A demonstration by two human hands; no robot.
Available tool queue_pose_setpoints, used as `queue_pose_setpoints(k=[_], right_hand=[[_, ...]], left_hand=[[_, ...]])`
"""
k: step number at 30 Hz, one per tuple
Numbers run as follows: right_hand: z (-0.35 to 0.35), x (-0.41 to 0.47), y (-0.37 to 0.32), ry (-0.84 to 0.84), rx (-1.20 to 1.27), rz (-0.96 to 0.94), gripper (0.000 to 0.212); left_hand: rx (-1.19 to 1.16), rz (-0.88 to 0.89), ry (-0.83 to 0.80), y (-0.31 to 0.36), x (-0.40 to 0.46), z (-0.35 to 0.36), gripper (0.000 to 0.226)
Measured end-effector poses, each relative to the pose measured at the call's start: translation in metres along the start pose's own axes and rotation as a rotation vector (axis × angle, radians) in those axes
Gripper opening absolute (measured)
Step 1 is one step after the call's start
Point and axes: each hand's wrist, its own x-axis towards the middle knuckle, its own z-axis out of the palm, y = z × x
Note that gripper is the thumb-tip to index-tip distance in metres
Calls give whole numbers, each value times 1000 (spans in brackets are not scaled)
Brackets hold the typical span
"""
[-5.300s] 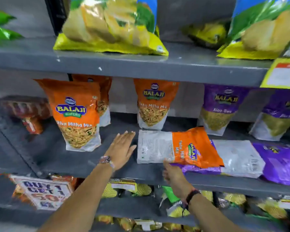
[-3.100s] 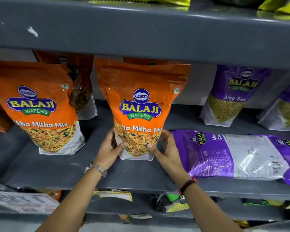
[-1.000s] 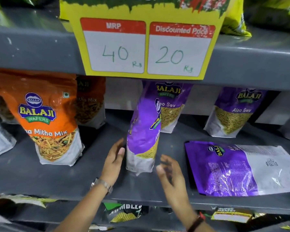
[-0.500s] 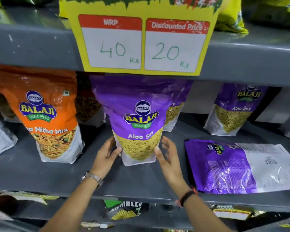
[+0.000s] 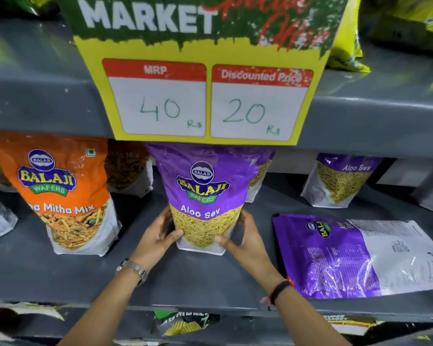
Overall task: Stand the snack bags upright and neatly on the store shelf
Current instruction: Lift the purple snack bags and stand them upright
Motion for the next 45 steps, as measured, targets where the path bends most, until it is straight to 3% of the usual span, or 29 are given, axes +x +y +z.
queue_pose_setpoints(k=[2,4,6,10,12,14,16,20,22,25,27,29,32,35,38,42,45], right_hand=[[-8,1,-5,0,11,-45,68],[-22,3,-10,49,4,-87,66],[-45,8,-14,99,-44,-114,57],[-105,21,-22,7,-257,-179,36],[-148,27,-17,-96,-369,-150,30],[-188,35,-6,-190,-481,-96,27],[-229,41,7,-260,-588,-22,25],[-291,44,33,-413,-808,97,24],[-310,44,43,-486,-887,163,29],[-319,44,49,-565,-926,242,40],[-319,46,50,-585,-913,265,45],[-320,49,50,-622,-897,301,51],[-323,53,52,-647,-853,328,50],[-327,50,57,-588,-793,303,47],[-333,40,61,-435,-561,267,40],[-328,13,53,-165,41,161,25],[-313,-4,56,57,169,53,28]], left_hand=[[15,50,123,5,-6,4,67],[142,158,401,17,-14,14,61],[213,301,578,34,-24,33,60],[376,573,637,59,-37,79,46],[418,597,529,66,-39,113,36],[365,478,294,69,-41,148,24],[266,204,29,72,-41,185,3],[123,-365,-433,71,-42,245,25],[40,-554,-542,67,-47,270,27],[-145,-734,-436,57,-57,296,34],[-304,-811,-254,50,-61,310,38],[-528,-852,-35,43,-63,325,28],[-774,-819,267,39,-61,344,10],[-780,-693,403,42,-56,349,13],[-766,-466,393,60,-41,339,13],[-653,-110,238,100,-12,315,16],[-443,50,128,127,11,299,21]])
